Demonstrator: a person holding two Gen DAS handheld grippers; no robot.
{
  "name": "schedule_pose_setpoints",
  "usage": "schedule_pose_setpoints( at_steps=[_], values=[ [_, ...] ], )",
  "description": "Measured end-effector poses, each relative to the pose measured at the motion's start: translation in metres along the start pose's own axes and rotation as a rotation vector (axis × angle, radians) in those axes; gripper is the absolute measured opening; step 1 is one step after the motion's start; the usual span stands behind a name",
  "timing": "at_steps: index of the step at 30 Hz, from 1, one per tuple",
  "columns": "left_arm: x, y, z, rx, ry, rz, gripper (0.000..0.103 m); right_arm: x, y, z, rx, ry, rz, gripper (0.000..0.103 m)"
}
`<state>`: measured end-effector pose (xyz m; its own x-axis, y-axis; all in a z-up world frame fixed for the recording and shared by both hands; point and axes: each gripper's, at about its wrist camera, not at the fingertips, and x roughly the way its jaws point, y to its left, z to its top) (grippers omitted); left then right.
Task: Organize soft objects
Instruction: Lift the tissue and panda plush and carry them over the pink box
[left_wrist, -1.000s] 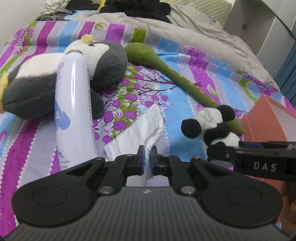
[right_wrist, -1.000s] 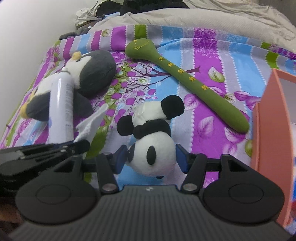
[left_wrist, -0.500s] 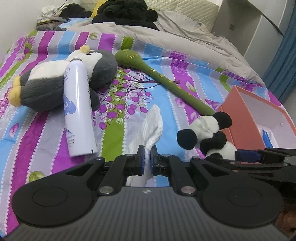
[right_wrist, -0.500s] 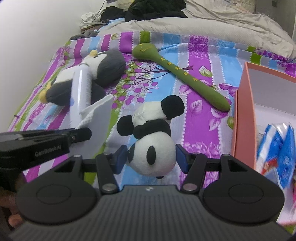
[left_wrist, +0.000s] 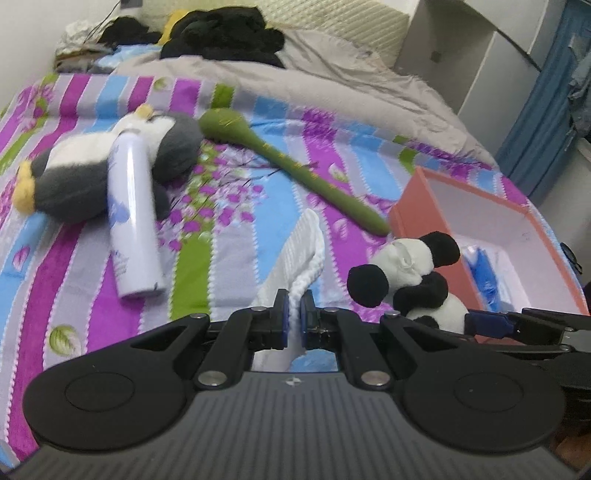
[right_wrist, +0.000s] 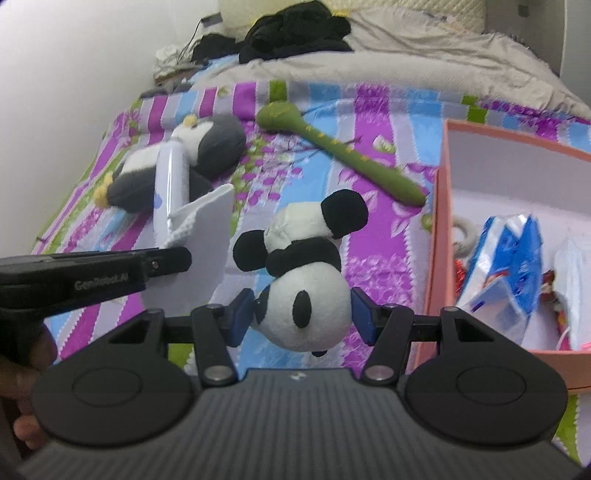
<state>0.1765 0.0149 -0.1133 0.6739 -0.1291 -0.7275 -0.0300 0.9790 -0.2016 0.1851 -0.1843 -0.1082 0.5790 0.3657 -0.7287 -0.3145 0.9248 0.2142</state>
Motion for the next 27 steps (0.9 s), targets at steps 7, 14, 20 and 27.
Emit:
schedule_pose_setpoints(
  at_steps=[7, 14, 20, 27],
  values=[
    [-0.011, -0.035, 0.024, 0.046, -0.026, -0.032, 0.008, -0.026, -0.017, 0.018, 0.022, -0.081, -0.028, 0.059],
    [-0.022, -0.068, 0.049, 0.085, -0.07, -0.068, 0.008, -0.051, -0.04, 0.032, 0.043, -0.147, -0.058, 0.059],
    [-0.03, -0.096, 0.07, 0.106, -0.109, -0.101, 0.008, -0.073, -0.063, 0.043, 0.063, -0.207, -0.091, 0.059],
    [-0.034, -0.13, 0.089, 0.132, -0.143, -0.144, 0.008, -0.097, -0.09, 0.054, 0.076, -0.268, -0.134, 0.059]
  ],
)
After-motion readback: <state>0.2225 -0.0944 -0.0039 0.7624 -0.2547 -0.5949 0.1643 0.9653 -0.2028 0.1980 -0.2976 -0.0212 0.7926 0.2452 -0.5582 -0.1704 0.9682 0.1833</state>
